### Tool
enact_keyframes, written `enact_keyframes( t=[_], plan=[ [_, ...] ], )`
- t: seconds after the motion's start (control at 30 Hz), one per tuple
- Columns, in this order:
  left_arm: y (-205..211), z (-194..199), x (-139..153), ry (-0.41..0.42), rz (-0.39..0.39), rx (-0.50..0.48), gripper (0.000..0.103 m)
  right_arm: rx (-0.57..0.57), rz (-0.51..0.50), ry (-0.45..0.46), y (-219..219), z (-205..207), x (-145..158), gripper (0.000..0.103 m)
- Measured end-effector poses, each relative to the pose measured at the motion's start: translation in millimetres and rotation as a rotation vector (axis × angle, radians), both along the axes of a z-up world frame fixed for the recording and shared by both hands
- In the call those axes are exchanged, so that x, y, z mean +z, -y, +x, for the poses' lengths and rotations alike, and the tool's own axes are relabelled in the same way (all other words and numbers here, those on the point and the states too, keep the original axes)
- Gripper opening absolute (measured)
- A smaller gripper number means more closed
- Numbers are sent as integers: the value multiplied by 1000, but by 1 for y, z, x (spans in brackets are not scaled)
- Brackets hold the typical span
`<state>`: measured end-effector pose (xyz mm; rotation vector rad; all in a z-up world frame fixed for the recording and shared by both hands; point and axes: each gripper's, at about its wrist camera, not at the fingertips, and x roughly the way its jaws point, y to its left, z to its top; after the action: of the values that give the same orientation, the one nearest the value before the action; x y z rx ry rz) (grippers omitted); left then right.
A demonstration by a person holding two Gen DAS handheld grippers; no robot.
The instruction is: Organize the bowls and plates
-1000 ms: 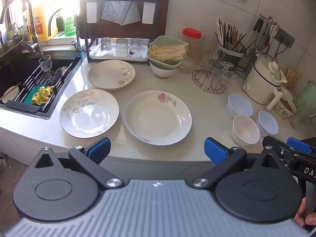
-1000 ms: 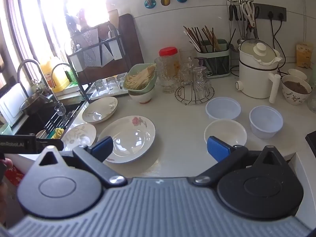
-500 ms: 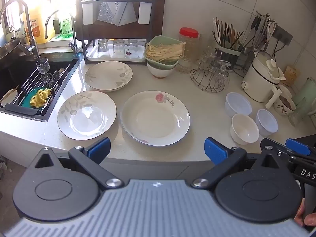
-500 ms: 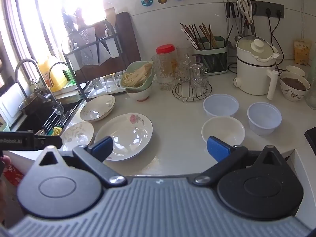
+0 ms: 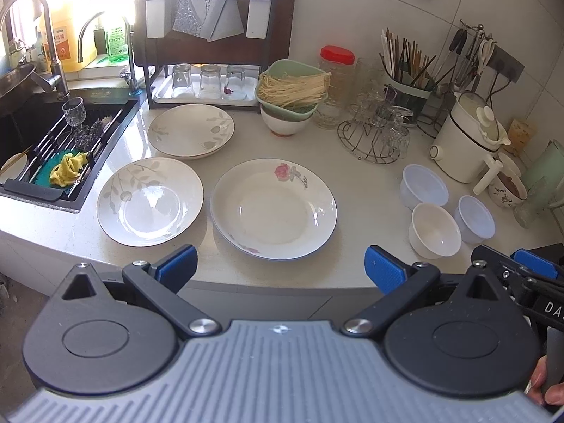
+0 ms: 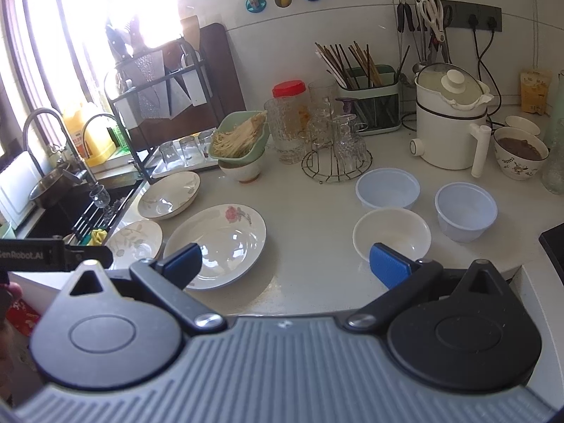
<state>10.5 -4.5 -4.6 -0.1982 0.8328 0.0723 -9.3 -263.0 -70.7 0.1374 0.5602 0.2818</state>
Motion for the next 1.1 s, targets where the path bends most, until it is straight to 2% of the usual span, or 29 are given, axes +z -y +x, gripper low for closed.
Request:
enact_keyframes(
  t=[1.1],
  plan=[
    [3,3,-1,9,8,-16,102,-2,-14,-7,-3,1,1,103]
  ],
)
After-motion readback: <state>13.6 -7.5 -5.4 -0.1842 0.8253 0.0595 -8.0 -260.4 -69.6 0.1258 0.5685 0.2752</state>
